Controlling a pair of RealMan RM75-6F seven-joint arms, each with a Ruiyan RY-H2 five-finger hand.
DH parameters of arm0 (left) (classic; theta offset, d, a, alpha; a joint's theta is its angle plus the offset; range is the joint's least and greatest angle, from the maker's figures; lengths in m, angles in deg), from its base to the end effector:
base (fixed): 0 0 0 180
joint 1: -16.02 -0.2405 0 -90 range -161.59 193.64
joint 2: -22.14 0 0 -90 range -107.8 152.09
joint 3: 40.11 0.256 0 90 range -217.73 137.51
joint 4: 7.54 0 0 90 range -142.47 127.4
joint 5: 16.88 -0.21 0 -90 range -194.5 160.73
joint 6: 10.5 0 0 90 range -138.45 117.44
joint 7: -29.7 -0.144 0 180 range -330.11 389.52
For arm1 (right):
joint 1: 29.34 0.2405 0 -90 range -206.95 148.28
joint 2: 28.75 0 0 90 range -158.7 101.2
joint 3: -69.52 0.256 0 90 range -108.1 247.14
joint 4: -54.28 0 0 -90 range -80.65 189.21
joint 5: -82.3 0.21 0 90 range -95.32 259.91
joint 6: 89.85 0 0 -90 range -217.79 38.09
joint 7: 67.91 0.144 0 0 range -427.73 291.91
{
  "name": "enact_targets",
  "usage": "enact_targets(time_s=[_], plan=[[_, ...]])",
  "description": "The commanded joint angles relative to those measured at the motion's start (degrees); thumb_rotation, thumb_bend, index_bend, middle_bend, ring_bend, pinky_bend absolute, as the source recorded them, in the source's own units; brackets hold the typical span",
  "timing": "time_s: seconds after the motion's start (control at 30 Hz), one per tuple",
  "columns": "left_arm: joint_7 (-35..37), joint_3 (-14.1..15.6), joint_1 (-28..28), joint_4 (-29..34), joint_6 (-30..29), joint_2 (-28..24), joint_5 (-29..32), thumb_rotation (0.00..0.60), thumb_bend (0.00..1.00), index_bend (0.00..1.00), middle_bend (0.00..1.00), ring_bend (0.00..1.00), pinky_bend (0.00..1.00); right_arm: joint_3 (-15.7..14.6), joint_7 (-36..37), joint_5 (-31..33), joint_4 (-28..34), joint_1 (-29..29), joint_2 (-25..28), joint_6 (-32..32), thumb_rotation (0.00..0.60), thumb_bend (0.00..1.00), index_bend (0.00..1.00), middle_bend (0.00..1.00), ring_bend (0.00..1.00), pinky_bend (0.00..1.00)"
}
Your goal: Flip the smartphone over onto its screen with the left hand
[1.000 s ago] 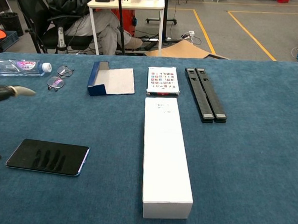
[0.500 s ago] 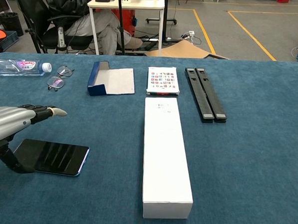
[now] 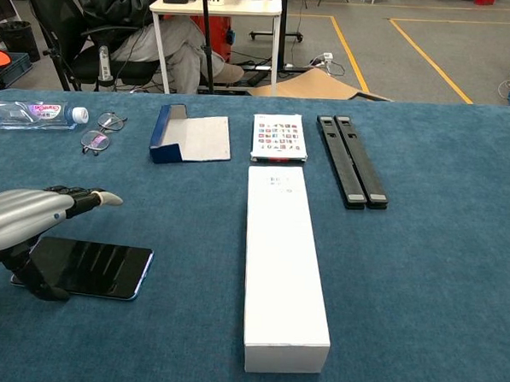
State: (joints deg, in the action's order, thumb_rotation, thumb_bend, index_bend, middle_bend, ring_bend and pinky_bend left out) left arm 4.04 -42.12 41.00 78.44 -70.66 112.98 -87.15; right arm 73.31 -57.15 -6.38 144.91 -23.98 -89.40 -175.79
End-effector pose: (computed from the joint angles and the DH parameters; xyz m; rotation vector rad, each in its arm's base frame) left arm -0.2307 0.2479 -0.0378 -1.8524 -1.0229 -0.7053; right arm -0.3108 -0.1877 0.1832 1.3782 -0.9300 1.0331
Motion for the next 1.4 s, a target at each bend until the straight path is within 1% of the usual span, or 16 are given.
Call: enact_targets(time_s=[0.03,0.13,0.27,0.33,0.37,0.47,0.53,0.6,0.67,0.73,0.8,0.9,1.03,1.2,1.27,1.4], plan=[[-0.4,0.1,0.2,-0.3,0.3,0.2,0.4,0.600,0.09,0.00,0.00,0.00,0.00,0.0,0.0,0.0,0.0,0.0,0.0,0.1,0.600,0.00,0.05,0.00,0.00,0.00],[-0.7,0.5,0.5,-0.5,0.9,0.3,0.8,0.600,0.10,0.00,0.00,0.00,0.00,0.0,-0.1,0.0,0.0,0.1,0.0,0.2,0.600,0.00,0.05,0.00,0.00,0.00],[-1.3,1.2,1.0,-0.5,2.3,0.0,1.6,0.600,0.16,0.00,0.00,0.00,0.00,-0.1,-0.1,-0.1,0.0,0.1,0.0,0.2,0.600,0.00,0.05,0.00,0.00,0.00],[-1.3,1.3,1.0,-0.4,2.6,0.0,1.8,0.600,0.22,0.00,0.00,0.00,0.00,-0.1,0.0,-0.1,0.0,0.1,0.0,0.3,0.600,0.00,0.05,0.00,0.00,0.00],[-1.3,1.4,1.0,-0.4,2.6,-0.1,1.9,0.600,0.27,0.01,0.00,0.00,0.00,-0.1,0.0,-0.1,0.0,0.1,0.0,0.3,0.600,0.00,0.05,0.00,0.00,0.00],[-1.5,1.7,0.9,-0.7,2.1,0.0,1.6,0.600,0.43,0.08,0.00,0.01,0.00,-0.2,0.1,-0.1,0.0,0.1,-0.1,0.3,0.600,0.00,0.06,0.00,0.00,0.00],[-1.5,1.9,0.8,-0.5,2.0,-0.2,1.5,0.600,0.51,0.13,0.03,0.05,0.02,-0.2,0.1,-0.1,0.0,0.2,-0.1,0.4,0.600,0.00,0.06,0.00,0.00,0.00],[-1.6,2.2,0.8,-0.1,1.7,-0.6,1.3,0.600,0.57,0.19,0.10,0.10,0.06,-0.2,0.1,-0.2,0.0,0.2,-0.1,0.4,0.600,0.00,0.06,0.00,0.00,0.00],[-1.7,2.5,0.7,0.5,1.9,-1.2,1.3,0.600,0.59,0.21,0.15,0.14,0.08,-0.2,0.0,-0.2,0.0,0.2,-0.1,0.4,0.600,0.00,0.06,0.00,0.00,0.00],[-1.9,2.9,0.7,1.3,2.1,-1.9,1.4,0.600,0.61,0.21,0.17,0.16,0.09,-0.2,0.0,-0.2,0.0,0.2,-0.1,0.4,0.600,0.00,0.06,0.00,0.00,0.00],[-3.0,3.9,0.5,3.1,1.7,-3.5,0.8,0.600,0.64,0.24,0.20,0.18,0.11,-0.2,0.1,-0.1,0.1,0.2,0.0,0.5,0.600,0.00,0.06,0.00,0.00,0.00],[-3.5,4.4,0.3,5.0,1.4,-4.9,0.7,0.600,0.68,0.26,0.22,0.21,0.11,-0.2,0.3,-0.1,0.1,0.2,0.0,0.6,0.600,0.00,0.06,0.00,0.00,0.00],[-4.6,4.4,0.6,8.0,1.6,-7.1,1.8,0.600,0.71,0.26,0.23,0.21,0.11,-0.3,0.2,-0.2,0.1,0.3,-0.1,0.7,0.600,0.00,0.06,0.00,0.00,0.00],[-7.3,3.0,2.6,13.5,4.2,-10.5,7.6,0.600,0.74,0.26,0.25,0.24,0.14,-0.3,0.1,-0.2,0.1,0.3,-0.1,0.8,0.600,0.00,0.06,0.00,0.00,0.00],[-8.6,1.3,5.4,16.8,8.2,-12.9,14.7,0.600,0.75,0.26,0.25,0.23,0.14,-0.3,0.0,-0.1,0.1,0.4,-0.2,0.9,0.600,0.00,0.06,0.00,0.00,0.00],[-12.5,0.6,9.0,19.6,9.2,-14.4,22.4,0.600,0.75,0.26,0.24,0.22,0.14,-0.3,-0.1,0.0,0.0,0.4,-0.2,1.1,0.600,0.00,0.06,0.00,0.00,0.00]])
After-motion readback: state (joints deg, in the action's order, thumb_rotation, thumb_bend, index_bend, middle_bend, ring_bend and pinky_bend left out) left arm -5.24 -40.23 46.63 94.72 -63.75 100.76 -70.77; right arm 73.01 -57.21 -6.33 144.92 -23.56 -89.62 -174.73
